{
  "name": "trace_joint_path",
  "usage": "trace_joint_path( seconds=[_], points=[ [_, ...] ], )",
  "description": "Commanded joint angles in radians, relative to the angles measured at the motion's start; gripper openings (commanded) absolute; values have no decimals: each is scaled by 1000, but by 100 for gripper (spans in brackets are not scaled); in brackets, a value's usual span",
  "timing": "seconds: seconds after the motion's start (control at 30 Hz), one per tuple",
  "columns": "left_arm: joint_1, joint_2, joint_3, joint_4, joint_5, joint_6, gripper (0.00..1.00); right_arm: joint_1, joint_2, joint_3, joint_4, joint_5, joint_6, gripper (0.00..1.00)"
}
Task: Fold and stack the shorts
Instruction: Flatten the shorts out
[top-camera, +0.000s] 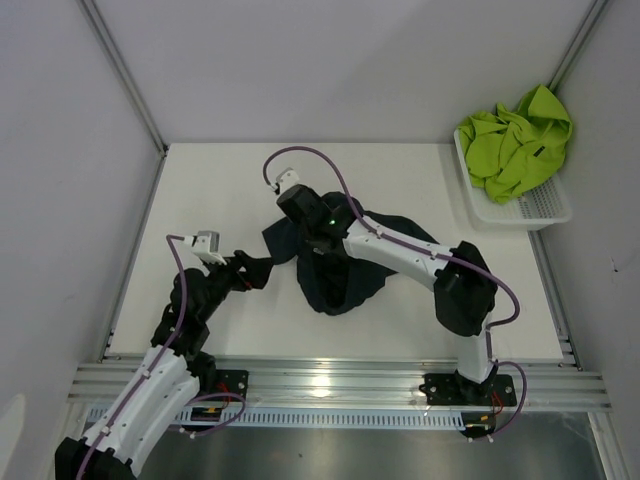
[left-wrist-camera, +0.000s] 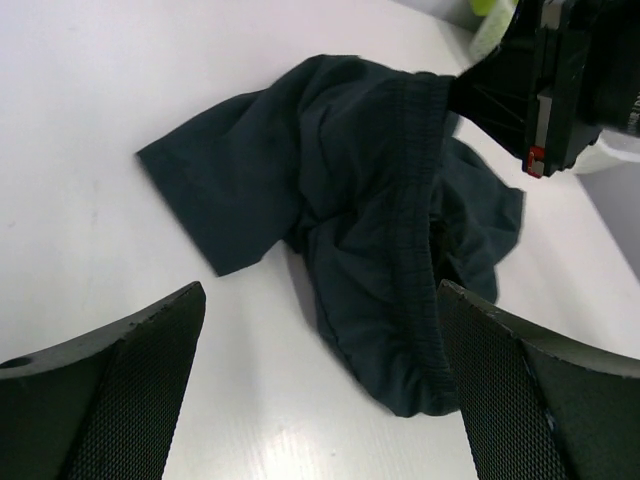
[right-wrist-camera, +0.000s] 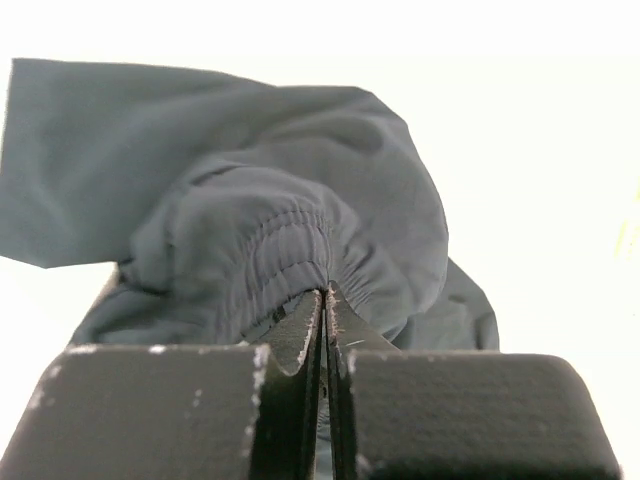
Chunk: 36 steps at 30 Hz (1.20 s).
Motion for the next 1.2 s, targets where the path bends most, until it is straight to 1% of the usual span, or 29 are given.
trace_joint_path(
  seconds=[0.0,0.1,0.23,0.3,0.43,0.47,0.53,0.7,0.77,0.8,0.9,1.0,1.07,1.1,1.13,1.17],
  points=[
    [-6,17,7,134,126,-43,98,25,-89,40,36,40,-69,0],
    [-43,48,7,172,142,-72,98,27,-93,50,47,42,-79,0],
    [-107,108,19,187,85,-95,98,30,-89,88,25,42,-65,0],
    [-161,135,27,218,56,-112,98,33,-86,104,15,39,-60,0],
    [-279,236,74,221,-68,-104,98,47,-83,105,5,60,-42,0],
    [-287,257,99,221,-91,-101,98,47,-86,104,4,57,-34,0],
    [-294,318,122,243,-90,-104,98,50,-95,95,4,37,-20,0],
    [-304,401,174,261,-96,-112,99,53,-96,87,1,28,6,0],
    [-304,448,188,243,-100,-112,98,54,-99,81,5,17,13,0],
    [-304,467,212,237,-137,-112,99,54,-102,78,7,10,16,0],
    [-305,539,229,238,-134,-124,97,63,-121,78,2,-29,33,0],
    [-310,589,222,285,-130,-151,95,82,-158,75,-2,-44,47,0],
    [-316,613,220,318,-124,-153,85,88,-184,72,-4,-52,55,0],
    [-317,637,225,322,-120,-149,78,90,-191,69,-8,-56,58,0],
    [-317,649,235,318,-125,-145,66,90,-199,67,-12,-55,59,0],
    [-317,659,241,312,-131,-142,61,88,-211,66,-12,-52,59,0]
  ],
)
